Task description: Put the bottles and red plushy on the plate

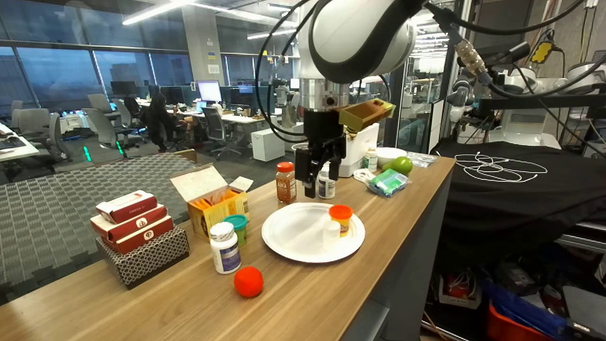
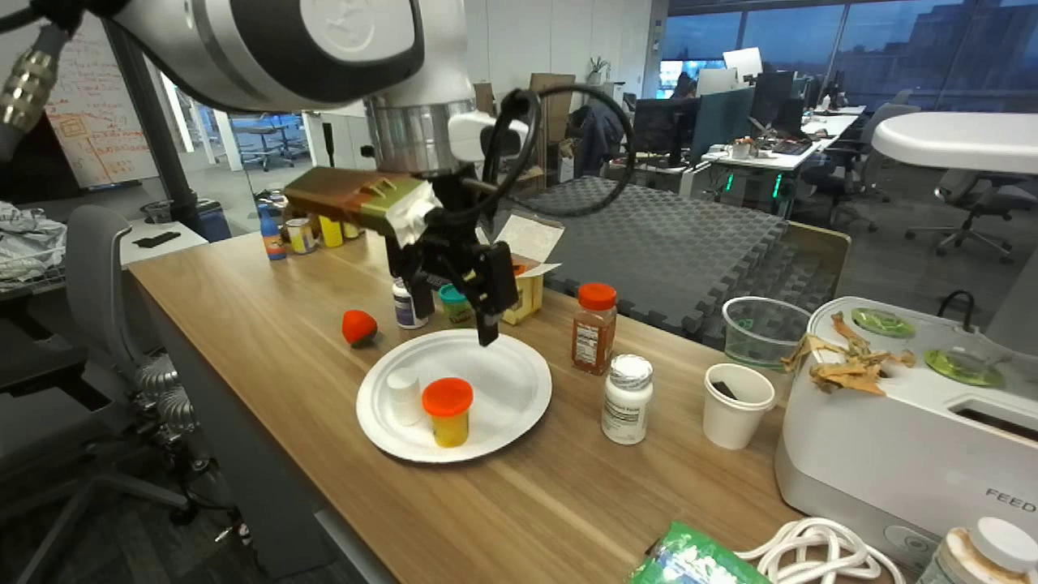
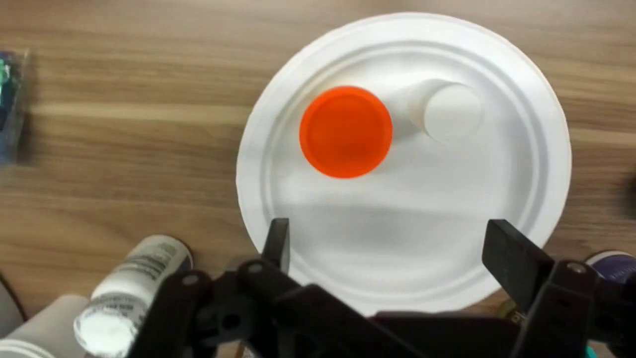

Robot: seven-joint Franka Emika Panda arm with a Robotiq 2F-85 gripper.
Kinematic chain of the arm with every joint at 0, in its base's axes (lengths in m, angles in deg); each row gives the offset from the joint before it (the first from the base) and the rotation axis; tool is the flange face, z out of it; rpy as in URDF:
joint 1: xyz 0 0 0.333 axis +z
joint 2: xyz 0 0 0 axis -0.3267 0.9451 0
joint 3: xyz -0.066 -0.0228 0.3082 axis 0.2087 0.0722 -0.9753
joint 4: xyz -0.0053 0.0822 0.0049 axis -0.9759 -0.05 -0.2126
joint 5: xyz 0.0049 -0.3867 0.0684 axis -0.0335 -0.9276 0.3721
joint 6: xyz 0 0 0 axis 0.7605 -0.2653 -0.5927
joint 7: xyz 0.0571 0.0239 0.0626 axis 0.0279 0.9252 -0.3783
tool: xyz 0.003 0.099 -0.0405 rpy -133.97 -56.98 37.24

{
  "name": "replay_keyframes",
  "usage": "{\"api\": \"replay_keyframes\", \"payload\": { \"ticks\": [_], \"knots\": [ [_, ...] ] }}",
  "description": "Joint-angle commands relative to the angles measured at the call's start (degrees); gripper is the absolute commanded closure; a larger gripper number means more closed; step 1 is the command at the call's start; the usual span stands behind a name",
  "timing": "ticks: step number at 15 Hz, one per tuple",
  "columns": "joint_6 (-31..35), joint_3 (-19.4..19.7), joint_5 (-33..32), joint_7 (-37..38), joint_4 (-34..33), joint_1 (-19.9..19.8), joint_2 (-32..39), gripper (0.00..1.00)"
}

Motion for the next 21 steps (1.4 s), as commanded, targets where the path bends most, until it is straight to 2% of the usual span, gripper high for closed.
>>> {"api": "replay_keyframes", "payload": {
  "ticks": [1, 8, 21],
  "knots": [
    [-1.2, -1.1, -3.8, -2.2, -7.1, 1.6, 3.5, 0.0],
    [-2.2, -6.3, 0.7, -12.6, -16.5, 1.1, 12.2, 0.0],
    [-8.0, -8.7, 3.0, -18.7, -29.6, 1.2, 22.0, 0.0]
  ]
}}
